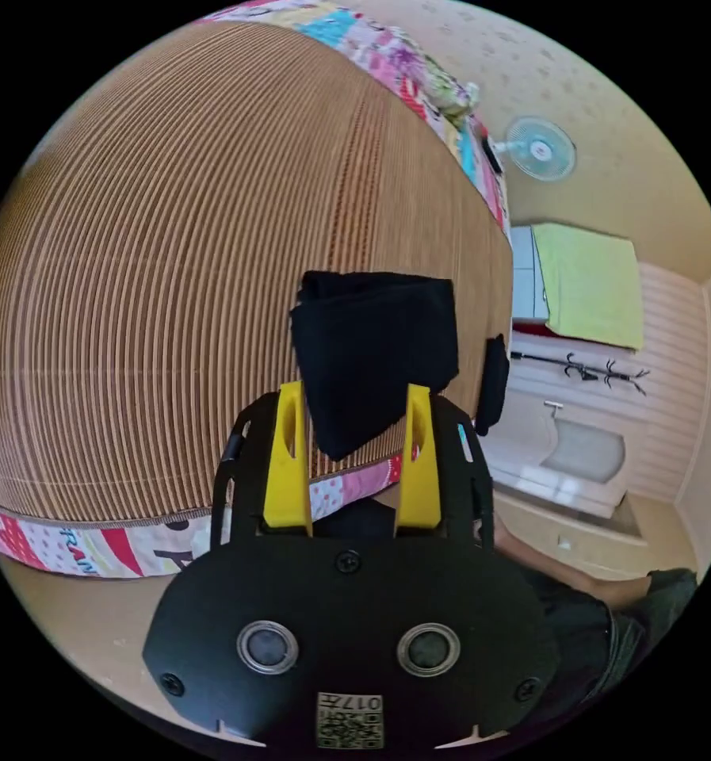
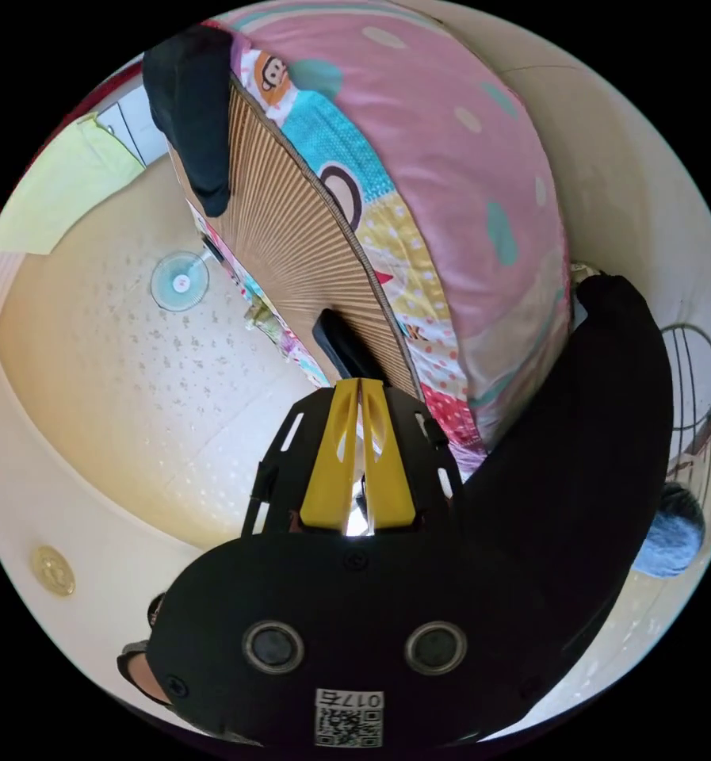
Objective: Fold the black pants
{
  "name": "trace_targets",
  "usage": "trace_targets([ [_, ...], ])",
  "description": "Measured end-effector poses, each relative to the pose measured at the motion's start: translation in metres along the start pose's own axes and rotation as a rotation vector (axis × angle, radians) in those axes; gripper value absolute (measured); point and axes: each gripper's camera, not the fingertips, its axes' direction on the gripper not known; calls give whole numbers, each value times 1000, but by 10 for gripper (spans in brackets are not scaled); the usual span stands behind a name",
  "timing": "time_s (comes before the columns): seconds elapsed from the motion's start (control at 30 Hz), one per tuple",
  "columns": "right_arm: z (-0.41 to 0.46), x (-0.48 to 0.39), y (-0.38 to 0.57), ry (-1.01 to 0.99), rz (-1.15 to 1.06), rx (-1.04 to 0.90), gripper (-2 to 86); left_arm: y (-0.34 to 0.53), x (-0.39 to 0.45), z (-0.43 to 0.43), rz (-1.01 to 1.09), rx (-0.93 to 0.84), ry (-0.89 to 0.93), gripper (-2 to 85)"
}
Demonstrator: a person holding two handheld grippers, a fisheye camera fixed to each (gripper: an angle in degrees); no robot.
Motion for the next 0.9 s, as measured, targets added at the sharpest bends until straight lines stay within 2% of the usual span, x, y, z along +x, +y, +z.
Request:
trace_targets([
  [0.17,4,3,-36,82,-40,-152,21,1,-31,44,-126,-103,151,153],
  [0.2,9,2,-45,90,-63,-196,30,1,-29,53,-133,-113,207,141],
  [0.27,19,1,-58,99,-105,-266,51,6,-25,49,-176,-80,210,121],
  [0.37,42,0,-78,132,-161,-397,112,10,-20,47,-236,-140,354,73],
  [0.43,64,3,-92,164,-190,-481,182,18,-5,45,-261,-200,510,59],
  [0.53,93,14,-106,202,-195,-529,247,42,25,28,-368,-184,590,54],
  [0.63,124,32,-121,160,-175,-569,270,74,53,11,-483,-191,730,53],
  [0.77,152,54,-135,68,-141,-568,253,103,83,-31,-501,-212,700,52],
  [0.8,158,57,-139,46,-139,-543,211,111,90,-51,-483,-212,647,52],
  [0.83,165,61,-141,79,-116,-531,144,117,95,-71,-449,-210,588,52],
  [0.87,170,63,-140,140,-98,-539,123,120,98,-82,-424,-204,561,52],
  [0.9,184,64,-136,283,-113,-577,79,126,103,-103,-375,-183,524,52],
])
